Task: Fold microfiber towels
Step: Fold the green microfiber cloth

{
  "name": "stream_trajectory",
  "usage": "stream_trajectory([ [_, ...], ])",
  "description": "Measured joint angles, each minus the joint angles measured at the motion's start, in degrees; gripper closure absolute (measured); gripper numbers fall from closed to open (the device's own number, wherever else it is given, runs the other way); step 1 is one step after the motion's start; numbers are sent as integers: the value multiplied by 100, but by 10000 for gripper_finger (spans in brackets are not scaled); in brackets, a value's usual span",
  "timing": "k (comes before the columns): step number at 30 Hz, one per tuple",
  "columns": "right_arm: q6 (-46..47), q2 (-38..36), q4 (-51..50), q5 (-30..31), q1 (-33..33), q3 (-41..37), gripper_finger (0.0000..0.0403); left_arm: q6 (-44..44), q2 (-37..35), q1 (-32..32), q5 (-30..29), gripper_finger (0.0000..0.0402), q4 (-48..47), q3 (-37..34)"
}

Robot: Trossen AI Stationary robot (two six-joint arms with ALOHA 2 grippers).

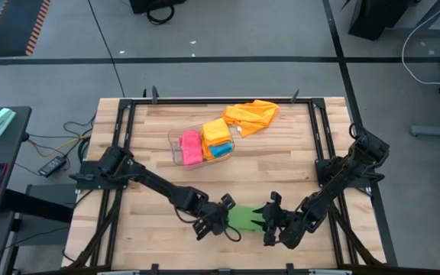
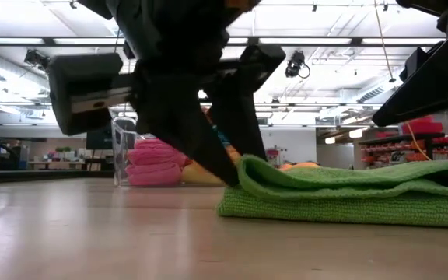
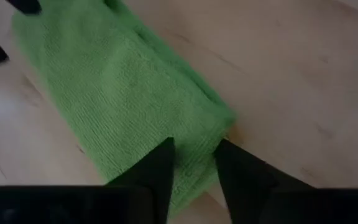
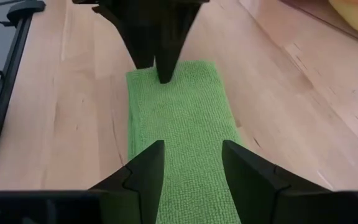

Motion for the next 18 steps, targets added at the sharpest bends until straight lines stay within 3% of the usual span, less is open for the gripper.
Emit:
stream_trajectory([
  [7, 0, 2, -1, -2, 0, 0, 232, 35, -29, 0, -3, 389, -5, 2],
  [12, 37, 2, 1, -6, 0, 0, 232, 227, -60, 8, -452, 380, -170, 2],
  [18, 64, 4, 1, -22, 0, 2, 232, 630, -181, 26, -551, 393, -353, 2],
])
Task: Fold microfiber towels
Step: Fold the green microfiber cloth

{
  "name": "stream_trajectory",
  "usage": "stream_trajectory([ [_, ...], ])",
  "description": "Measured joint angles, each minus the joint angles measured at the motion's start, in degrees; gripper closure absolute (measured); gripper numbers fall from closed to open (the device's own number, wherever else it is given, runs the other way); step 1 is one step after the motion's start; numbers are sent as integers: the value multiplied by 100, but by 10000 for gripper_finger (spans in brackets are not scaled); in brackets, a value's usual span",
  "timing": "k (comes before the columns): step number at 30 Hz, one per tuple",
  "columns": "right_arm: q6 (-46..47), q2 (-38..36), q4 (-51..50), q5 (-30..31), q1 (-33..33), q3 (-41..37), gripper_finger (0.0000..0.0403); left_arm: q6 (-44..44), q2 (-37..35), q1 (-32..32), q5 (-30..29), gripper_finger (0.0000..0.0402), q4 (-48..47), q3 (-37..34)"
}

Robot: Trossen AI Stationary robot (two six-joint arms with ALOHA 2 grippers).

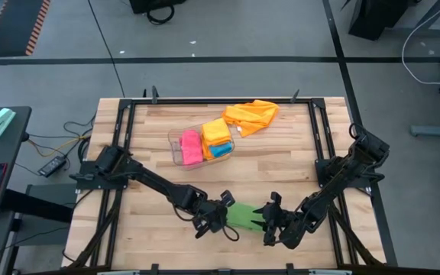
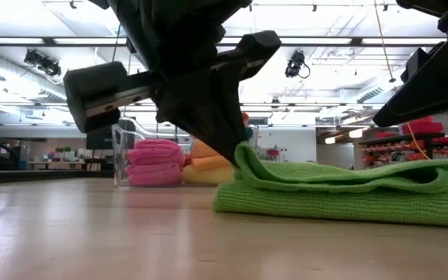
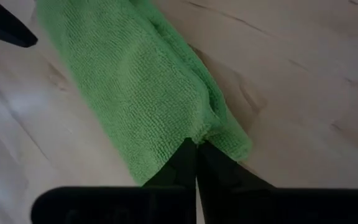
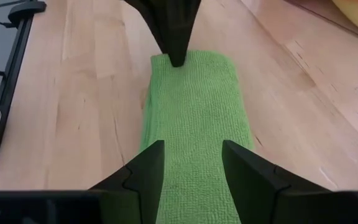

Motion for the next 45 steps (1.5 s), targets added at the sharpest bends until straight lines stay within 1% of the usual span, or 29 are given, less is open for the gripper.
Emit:
stream_trajectory([
  [3, 0, 0, 0, 0, 0, 0, 232, 15, 0, 18, -17, 390, 0, 2],
  [9, -22, 0, -2, 2, -4, 0, 232, 148, -42, 84, -119, 369, -64, 3],
  [14, -20, 0, 0, 0, -4, 0, 232, 188, -44, 128, 80, 378, -105, 7],
  [19, 33, 2, 58, 0, -73, 0, 232, 263, -26, 142, 101, 384, -241, 7],
  [23, -14, 134, 355, 13, -212, 4, 232, 182, -26, 172, 101, 371, -264, 7],
  [26, -224, 409, 914, 141, -335, 4, 232, 87, -24, 194, 101, 353, -263, 7],
  [30, -607, 876, 1886, 404, -459, 4, 232, -196, -24, 233, 111, 326, -259, 7],
  [33, -762, 1228, 2417, 401, -555, 4, 232, -456, -24, 243, 103, 305, -264, 7],
  [37, -598, 1575, 2438, 317, -583, 4, 232, -906, -90, 206, 100, 278, -413, 6],
  [39, -485, 1692, 2413, 107, -577, 4, 232, -1111, -231, 189, 121, 266, -507, 4],
  [41, -381, 1759, 2438, -46, -593, 11, 232, -1365, -317, 185, 301, 257, -519, 13],
  [43, -306, 1764, 2395, -72, -595, 17, 232, -1694, -305, 197, 527, 250, -410, 13],
  [45, -272, 1744, 2338, -91, -595, 20, 232, -2093, -281, 222, 680, 246, -149, 4],
])
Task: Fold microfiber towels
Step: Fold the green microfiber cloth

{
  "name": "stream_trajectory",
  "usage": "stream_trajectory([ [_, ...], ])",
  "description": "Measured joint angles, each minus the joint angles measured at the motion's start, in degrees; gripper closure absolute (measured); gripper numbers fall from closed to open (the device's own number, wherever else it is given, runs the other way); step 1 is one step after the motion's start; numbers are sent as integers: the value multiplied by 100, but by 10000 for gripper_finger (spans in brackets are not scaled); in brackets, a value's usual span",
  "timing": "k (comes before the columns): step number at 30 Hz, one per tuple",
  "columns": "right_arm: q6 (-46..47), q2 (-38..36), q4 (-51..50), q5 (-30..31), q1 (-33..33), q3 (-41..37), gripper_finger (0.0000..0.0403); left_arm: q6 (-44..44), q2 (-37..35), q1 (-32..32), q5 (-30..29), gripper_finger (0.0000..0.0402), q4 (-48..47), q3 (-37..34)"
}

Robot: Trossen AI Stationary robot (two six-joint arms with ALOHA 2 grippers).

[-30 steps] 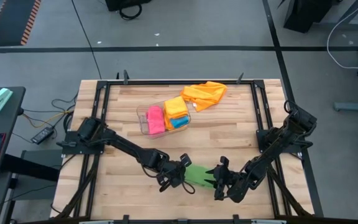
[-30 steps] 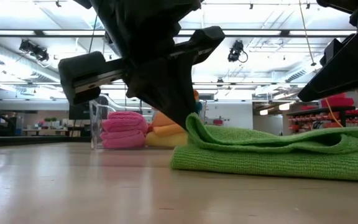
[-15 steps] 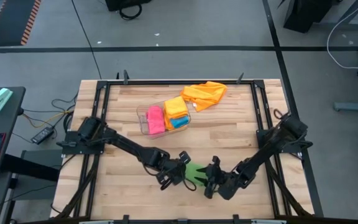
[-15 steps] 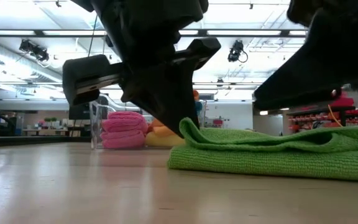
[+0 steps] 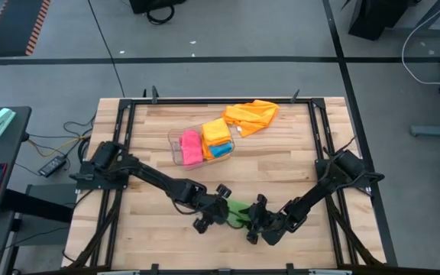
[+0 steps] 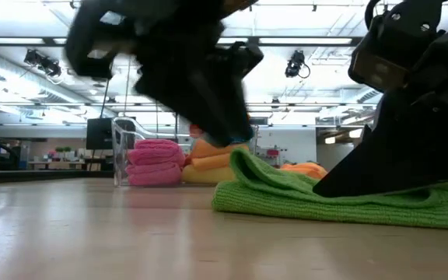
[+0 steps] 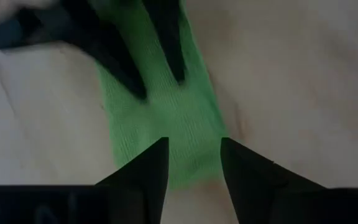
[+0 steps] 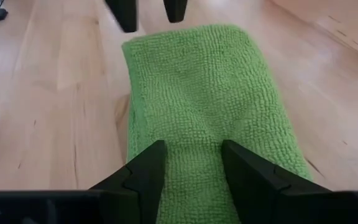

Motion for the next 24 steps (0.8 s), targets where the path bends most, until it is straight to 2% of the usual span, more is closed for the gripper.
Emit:
stream_trajectory([
  [4, -27, -26, -63, -31, 0, 19, 232, -970, 270, 91, 12, 241, 852, 8],
  [10, -5, -24, -69, -42, 0, 20, 232, -1604, 642, 251, -2, 233, 1366, 15],
  [13, 14, -24, -92, -54, 0, 20, 232, -1639, 841, 262, -3, 235, 1018, -2],
  [20, 37, -36, -163, -113, 10, 23, 232, -1559, 731, 258, -1, 223, 471, 20],
  [24, 111, -356, -701, -311, 62, 11, 232, -1517, 736, 258, -1, 211, 373, 20],
])
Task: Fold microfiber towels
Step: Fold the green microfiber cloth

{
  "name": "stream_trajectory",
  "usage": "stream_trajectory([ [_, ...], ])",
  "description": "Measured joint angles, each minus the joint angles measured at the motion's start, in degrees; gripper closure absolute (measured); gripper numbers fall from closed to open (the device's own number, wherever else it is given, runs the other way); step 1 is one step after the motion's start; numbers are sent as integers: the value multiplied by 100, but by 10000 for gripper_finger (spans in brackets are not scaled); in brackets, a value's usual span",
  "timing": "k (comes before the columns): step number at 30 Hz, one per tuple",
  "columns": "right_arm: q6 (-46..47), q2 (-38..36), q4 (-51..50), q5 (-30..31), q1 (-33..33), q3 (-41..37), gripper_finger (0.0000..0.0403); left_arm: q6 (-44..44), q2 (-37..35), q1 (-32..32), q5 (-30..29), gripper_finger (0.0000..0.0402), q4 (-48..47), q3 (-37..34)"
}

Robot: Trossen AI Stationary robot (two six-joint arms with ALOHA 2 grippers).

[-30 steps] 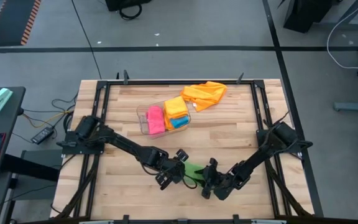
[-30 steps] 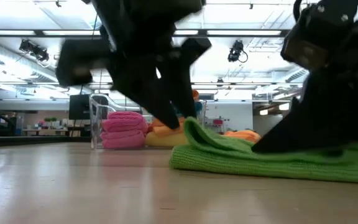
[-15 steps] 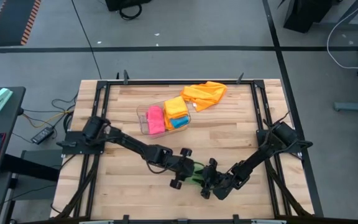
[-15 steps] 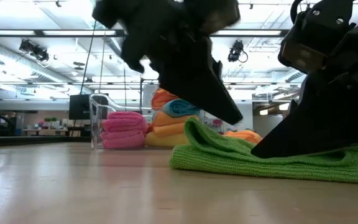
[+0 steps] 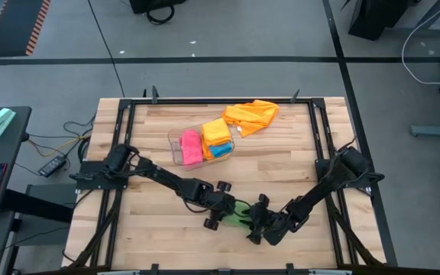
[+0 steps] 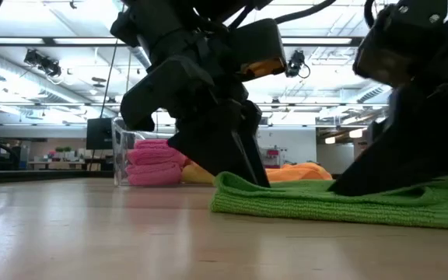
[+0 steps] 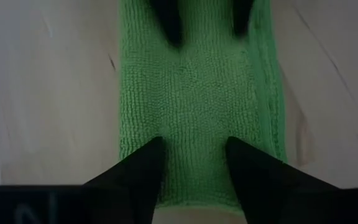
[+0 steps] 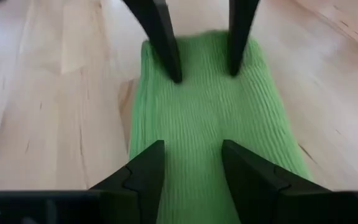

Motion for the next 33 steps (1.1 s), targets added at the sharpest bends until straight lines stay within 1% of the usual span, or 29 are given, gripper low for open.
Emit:
stream_trajectory([
  [5, 458, -611, -1240, -331, 228, -11, 232, 12, -5, 0, -3, 209, -132, 0],
  [9, 1031, -871, -1977, -735, 543, -11, 232, 17, -4, -2, 2, 212, -136, -2],
  [12, 1474, -944, -2277, -1109, 779, -3, 232, 15, -4, -1, 5, 211, -106, -9],
  [15, 1794, -954, -2370, -1361, 964, 10, 232, 12, 2, -2, 7, 208, -42, -9],
  [17, 1869, -995, -2417, -1460, 1070, 10, 232, 14, 2, -2, 4, 208, -33, -9],
  [20, 1926, -1261, -2749, -1957, 1201, -24, 232, 13, 2, -2, 9, 212, -55, -18],
  [22, 1950, -1570, -2926, -1856, 1260, -16, 232, 15, -24, -9, 11, 215, -71, -22],
  [24, 1938, -1842, -3097, -1445, 1304, -9, 232, 35, -28, -19, 8, 218, -71, -22],
  [26, 1594, -1992, -3096, -1059, 1334, -9, 232, 108, -55, -20, 9, 218, -79, -24],
  [29, 553, -2049, -2778, -633, 1333, -9, 232, 130, -97, -26, 8, 215, -89, -32],
  [33, -1046, -1791, -2450, -595, 1106, 149, 232, 174, -140, -26, 8, 216, -83, -35],
])
